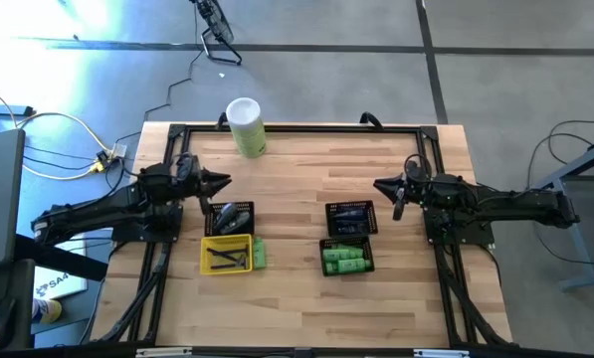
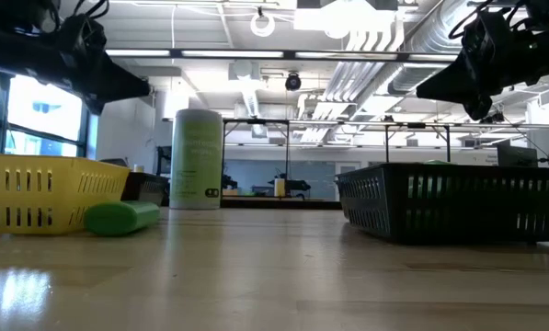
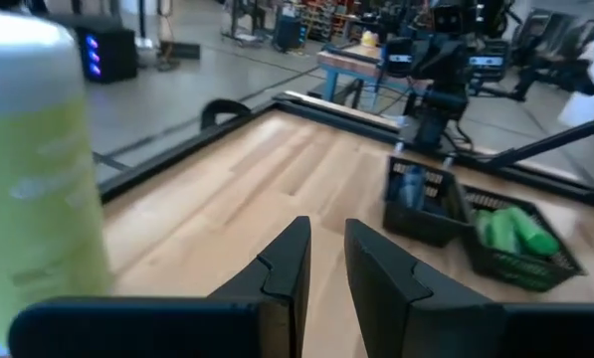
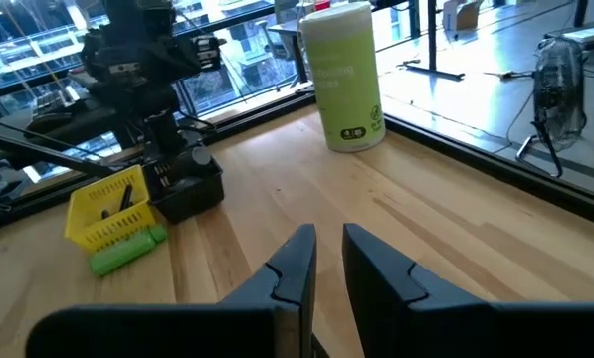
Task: Pick & Place Travel size toiletries
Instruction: Adjust the bins
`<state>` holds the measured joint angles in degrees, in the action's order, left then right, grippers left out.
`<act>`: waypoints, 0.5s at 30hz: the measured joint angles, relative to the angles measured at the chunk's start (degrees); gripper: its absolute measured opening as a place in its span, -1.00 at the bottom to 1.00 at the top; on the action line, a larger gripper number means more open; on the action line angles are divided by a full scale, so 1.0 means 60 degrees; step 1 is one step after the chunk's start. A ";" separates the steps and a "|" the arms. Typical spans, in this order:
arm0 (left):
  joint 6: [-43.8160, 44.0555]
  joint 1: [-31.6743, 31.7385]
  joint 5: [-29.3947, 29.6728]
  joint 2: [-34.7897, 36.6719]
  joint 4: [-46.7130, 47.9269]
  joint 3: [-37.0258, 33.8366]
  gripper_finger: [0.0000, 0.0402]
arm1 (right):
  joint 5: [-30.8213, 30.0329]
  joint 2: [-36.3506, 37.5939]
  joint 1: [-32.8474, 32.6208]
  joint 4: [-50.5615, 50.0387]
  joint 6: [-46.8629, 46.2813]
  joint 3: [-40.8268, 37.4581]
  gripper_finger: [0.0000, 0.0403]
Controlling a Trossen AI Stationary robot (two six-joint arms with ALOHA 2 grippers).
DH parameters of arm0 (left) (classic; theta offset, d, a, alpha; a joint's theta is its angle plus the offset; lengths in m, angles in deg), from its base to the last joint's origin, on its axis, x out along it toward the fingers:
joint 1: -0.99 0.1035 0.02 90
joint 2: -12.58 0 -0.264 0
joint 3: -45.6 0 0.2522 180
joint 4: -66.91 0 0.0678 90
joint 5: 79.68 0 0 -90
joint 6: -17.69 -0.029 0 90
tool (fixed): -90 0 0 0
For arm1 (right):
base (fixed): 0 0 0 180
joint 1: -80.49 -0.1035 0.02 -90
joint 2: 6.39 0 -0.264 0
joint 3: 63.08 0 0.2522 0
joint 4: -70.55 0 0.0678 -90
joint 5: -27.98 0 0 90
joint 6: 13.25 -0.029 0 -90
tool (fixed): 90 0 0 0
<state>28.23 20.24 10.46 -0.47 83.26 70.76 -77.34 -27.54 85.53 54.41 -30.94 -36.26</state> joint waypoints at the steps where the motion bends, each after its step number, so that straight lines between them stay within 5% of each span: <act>1: 0.0136 -0.0120 0.0019 -0.0097 -0.0055 0.0002 -0.69 | -0.0068 0.0000 0.0000 0.0000 0.0000 0.0000 -0.77; 8: 0.0287 -0.1423 0.0327 -0.1369 -0.1973 0.0001 -0.69 | -0.0755 -0.0094 0.0000 -0.0238 0.0022 0.0004 -0.77; 15: 0.0489 -0.2854 0.2522 -0.3309 -0.3494 0.0004 -0.69 | -0.0956 -0.0117 0.0000 -0.0214 0.0018 0.0004 -0.77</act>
<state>31.16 3.12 25.59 -20.32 62.29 70.78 -83.08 -28.24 85.53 53.12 -30.83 -36.24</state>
